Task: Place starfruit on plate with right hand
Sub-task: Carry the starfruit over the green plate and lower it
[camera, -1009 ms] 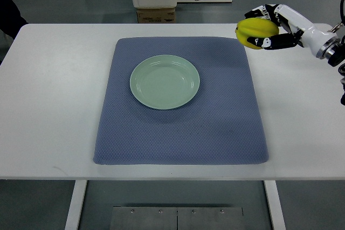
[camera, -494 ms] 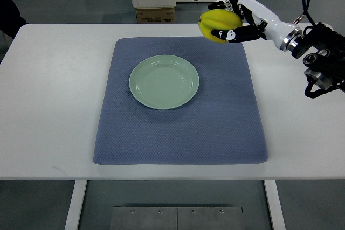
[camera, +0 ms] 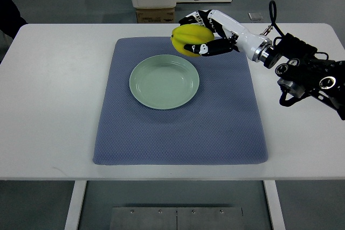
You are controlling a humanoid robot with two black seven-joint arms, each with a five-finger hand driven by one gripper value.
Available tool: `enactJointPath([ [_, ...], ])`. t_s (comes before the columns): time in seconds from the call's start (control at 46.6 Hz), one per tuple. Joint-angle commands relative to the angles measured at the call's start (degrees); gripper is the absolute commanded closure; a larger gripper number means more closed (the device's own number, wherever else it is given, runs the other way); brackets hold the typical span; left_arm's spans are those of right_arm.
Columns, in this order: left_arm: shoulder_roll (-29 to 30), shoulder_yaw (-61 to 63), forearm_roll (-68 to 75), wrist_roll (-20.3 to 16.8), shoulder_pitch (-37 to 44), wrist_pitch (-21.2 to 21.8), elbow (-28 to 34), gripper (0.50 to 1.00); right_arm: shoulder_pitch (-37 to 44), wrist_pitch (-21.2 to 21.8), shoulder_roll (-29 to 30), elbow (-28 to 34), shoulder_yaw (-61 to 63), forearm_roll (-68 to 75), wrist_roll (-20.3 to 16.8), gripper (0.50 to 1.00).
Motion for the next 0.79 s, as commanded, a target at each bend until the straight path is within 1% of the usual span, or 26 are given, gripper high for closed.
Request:
enactJointPath([
  [0.0,0.0,0.07,0.01,0.0,0.01,0.04,0.0,0.5,-0.13,-0.07,1.42,-0.34,-0.04,0.0,-0.28,1.0],
  [0.472,0.0,-0.02,-0.08,0.0,0.01,0.04,0.0,0.5,-1.45,-0.25,8.1,-2.8,-0.13,0.0,-1.16,1.0],
  [0.687,0.0,0.07,-0.08,0.0,0.01,0.04,0.0,0.5,-2.24,-0.25,11.18,-5.61,-0.04,0.0,-1.69,1.0],
  [0.773,0.0,0.07,0.01,0.0,0.01,-0.05,0.0,0.5,-2.41,-0.25,13.29,-7.89,-0.13,0.0,-2.13,1.0],
])
